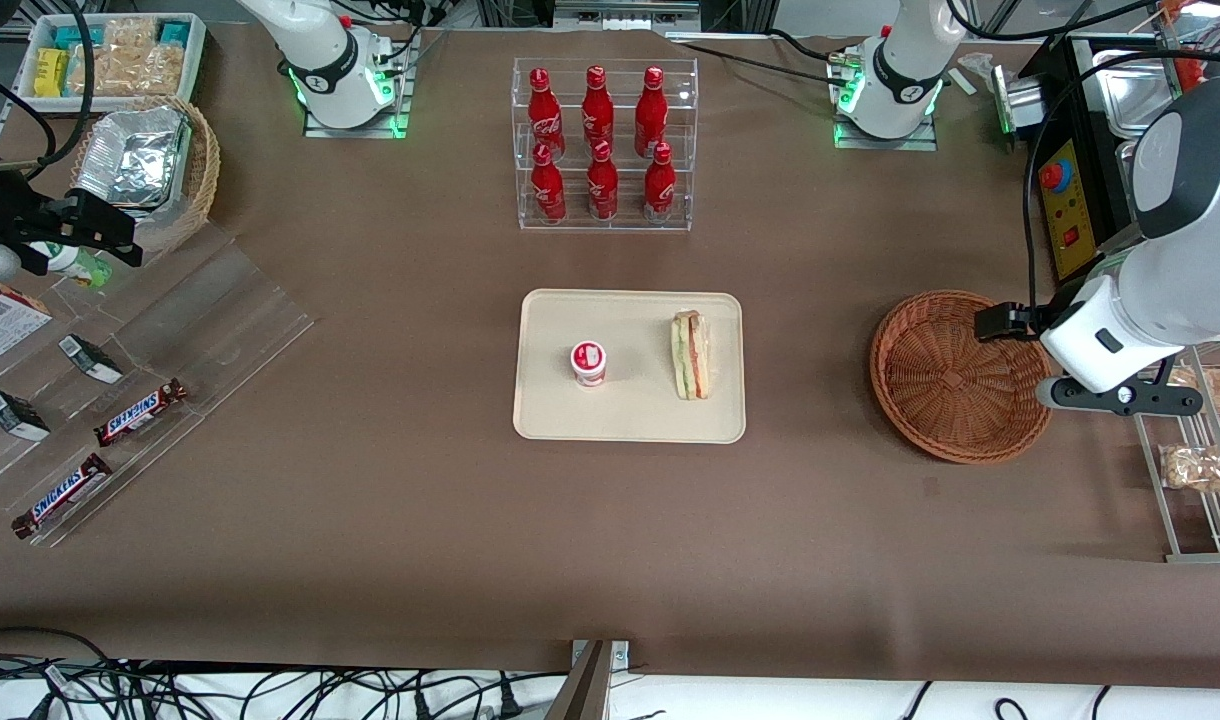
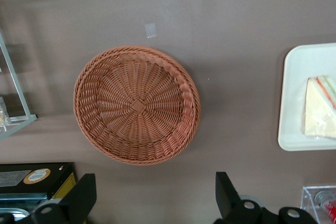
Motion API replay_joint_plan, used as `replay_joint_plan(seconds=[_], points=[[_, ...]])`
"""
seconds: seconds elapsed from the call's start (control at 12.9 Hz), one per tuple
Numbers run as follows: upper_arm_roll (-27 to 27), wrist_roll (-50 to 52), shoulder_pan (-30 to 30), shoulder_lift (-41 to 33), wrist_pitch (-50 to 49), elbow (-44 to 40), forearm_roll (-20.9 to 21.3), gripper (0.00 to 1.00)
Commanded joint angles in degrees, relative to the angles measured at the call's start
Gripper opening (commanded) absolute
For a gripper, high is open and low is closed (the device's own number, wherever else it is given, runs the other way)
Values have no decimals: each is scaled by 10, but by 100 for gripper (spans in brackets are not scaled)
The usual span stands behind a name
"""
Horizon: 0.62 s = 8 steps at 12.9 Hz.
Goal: Place sandwich from basket to tray
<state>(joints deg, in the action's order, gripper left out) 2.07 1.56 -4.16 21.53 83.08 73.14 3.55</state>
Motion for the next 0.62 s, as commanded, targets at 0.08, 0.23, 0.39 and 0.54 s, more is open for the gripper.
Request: replay_joint_plan(seconds=[0.08,0.23,0.39,0.54], points=[[-6,-23,-2,-7,-11,-2,-28,100],[-6,-30,-2,-4,-6,-2,-41,100],[-9,-28,-2,-2,-6,-2,-49,100],[-30,-29,-2,-1,-5,-1,-50,100]])
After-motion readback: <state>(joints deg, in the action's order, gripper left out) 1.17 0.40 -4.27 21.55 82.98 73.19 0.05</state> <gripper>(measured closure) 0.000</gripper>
